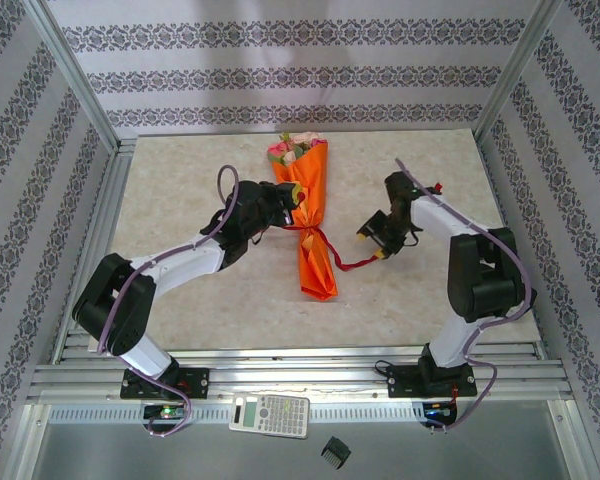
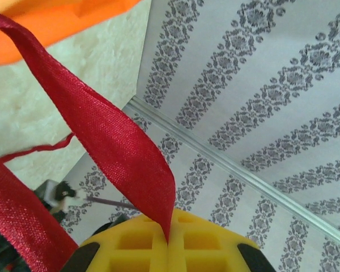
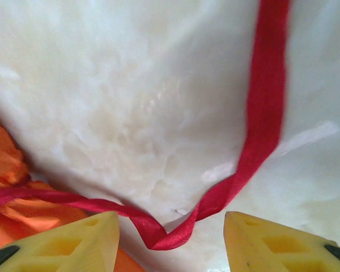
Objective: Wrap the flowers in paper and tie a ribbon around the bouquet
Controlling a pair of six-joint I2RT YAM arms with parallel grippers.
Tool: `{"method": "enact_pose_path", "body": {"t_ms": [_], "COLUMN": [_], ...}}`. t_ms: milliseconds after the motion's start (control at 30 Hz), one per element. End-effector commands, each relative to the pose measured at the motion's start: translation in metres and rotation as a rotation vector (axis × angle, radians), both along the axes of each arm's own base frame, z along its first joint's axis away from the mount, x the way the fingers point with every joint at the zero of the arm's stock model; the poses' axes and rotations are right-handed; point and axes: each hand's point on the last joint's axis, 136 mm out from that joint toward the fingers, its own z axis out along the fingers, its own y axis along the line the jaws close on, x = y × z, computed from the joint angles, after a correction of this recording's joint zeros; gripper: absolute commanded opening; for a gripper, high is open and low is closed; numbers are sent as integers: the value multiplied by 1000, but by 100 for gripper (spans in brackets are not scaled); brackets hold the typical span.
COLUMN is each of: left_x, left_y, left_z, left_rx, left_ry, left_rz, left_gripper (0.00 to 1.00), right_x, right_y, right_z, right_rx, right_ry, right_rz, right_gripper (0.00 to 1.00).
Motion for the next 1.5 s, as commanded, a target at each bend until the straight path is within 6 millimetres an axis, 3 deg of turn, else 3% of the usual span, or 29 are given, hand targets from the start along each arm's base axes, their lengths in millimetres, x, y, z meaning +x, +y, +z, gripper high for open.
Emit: {"method": "enact_pose_path", "body": {"t_ms": [0, 100, 267, 467, 600, 667, 767, 867, 1033, 1167, 1267, 1300, 1367, 1433, 1467], "left_x": [-1, -4, -9, -17, -21, -22, -25, -27, -28, -27, -26, -28, -33, -36, -36], "left_y": [-23, -30, -42, -38, -32, -30, -31, -30, -23, -26, -34, -38, -40, -40, -38], "left_z": [44, 42, 44, 29, 22, 22, 20, 12, 5, 0, -10, -16, -30, -40, -42], "left_rx": [-250, -255, -261, -244, -234, -234, -232, -223, -207, -161, -106, -81, -46, -32, -32], "left_ry": [0, 3, -3, 20, 30, 28, 34, 48, 50, 35, 7, 4, 16, 23, 23], "left_rz": [3, -4, -39, -28, -14, -13, -25, -30, -23, -80, -160, -187, -218, -223, -220], "left_gripper": [0, 0, 0, 0, 0, 0, 0, 0, 0, 0, 0, 0, 0, 0, 0], "right_x": [7, 23, 55, 76, 75, 76, 81, 99, 127, 143, 149, 149, 146, 140, 134], "right_y": [-52, -96, -138, -133, -126, -123, -120, -118, -89, -28, 40, 61, 82, 66, 43], "right_z": [19, 18, 4, -24, -42, -49, -49, -14, 82, 161, 204, 213, 218, 198, 181], "right_rx": [-112, -170, -219, -210, -208, -199, -189, -250, -265, -174, -25, 17, 8, -112, -195], "right_ry": [-26, -18, 21, 80, 120, 123, 105, -23, -302, -551, -708, -732, -735, -633, -547], "right_rz": [-17, -79, -119, -92, -95, -104, -105, -71, 15, 142, 279, 316, 357, 317, 261], "right_gripper": [52, 51, 48, 47, 42, 31, 0, 0, 0, 0, 0, 0, 0, 0, 0]}}
